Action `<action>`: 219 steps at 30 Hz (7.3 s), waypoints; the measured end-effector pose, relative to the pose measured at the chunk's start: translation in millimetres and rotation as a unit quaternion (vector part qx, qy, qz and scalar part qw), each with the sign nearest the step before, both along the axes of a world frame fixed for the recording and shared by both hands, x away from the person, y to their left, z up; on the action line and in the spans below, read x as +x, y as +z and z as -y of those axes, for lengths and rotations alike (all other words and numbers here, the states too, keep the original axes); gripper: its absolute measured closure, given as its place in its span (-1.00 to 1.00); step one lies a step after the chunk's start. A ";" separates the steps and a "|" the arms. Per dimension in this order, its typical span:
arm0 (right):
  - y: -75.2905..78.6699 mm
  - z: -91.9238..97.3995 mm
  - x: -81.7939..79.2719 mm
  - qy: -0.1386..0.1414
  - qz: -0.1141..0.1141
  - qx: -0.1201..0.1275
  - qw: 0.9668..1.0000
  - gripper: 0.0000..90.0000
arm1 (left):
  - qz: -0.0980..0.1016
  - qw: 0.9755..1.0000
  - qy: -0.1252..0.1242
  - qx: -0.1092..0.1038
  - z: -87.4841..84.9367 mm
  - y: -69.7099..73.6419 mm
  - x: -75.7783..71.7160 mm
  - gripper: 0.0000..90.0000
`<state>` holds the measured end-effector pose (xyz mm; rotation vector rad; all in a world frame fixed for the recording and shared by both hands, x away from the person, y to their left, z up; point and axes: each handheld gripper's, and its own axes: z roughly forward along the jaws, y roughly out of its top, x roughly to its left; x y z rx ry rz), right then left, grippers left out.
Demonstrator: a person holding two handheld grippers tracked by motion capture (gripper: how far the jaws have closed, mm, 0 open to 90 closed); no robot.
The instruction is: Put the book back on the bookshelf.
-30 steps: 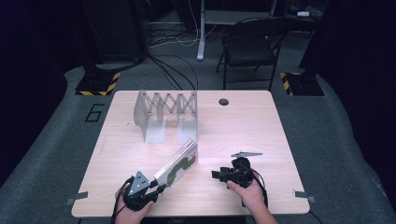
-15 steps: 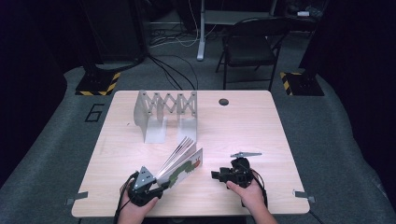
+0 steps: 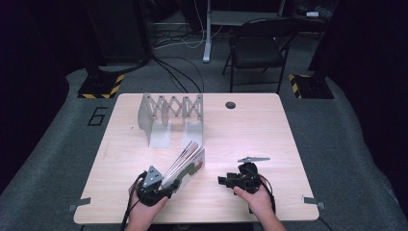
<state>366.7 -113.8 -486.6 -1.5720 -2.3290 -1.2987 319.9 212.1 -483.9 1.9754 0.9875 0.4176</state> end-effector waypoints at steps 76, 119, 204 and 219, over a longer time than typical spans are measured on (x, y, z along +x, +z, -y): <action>-2.2 1.0 0.7 0.000 -0.004 0.000 1.000 0.05 | 0.024 1.000 -0.003 0.010 10.4 19.9 5.9 0.69; -1.5 2.4 0.7 -0.004 -0.001 0.001 1.000 0.05 | 0.045 0.995 0.090 -0.010 -53.0 50.3 10.9 0.69; -0.7 6.0 0.8 -0.006 -0.002 0.005 1.000 0.05 | 0.075 0.975 0.207 0.002 -79.6 85.2 63.4 0.69; 1.0 13.7 1.0 -0.012 0.002 0.014 1.000 0.05 | 0.077 0.970 0.230 0.004 -72.8 78.2 87.0 0.69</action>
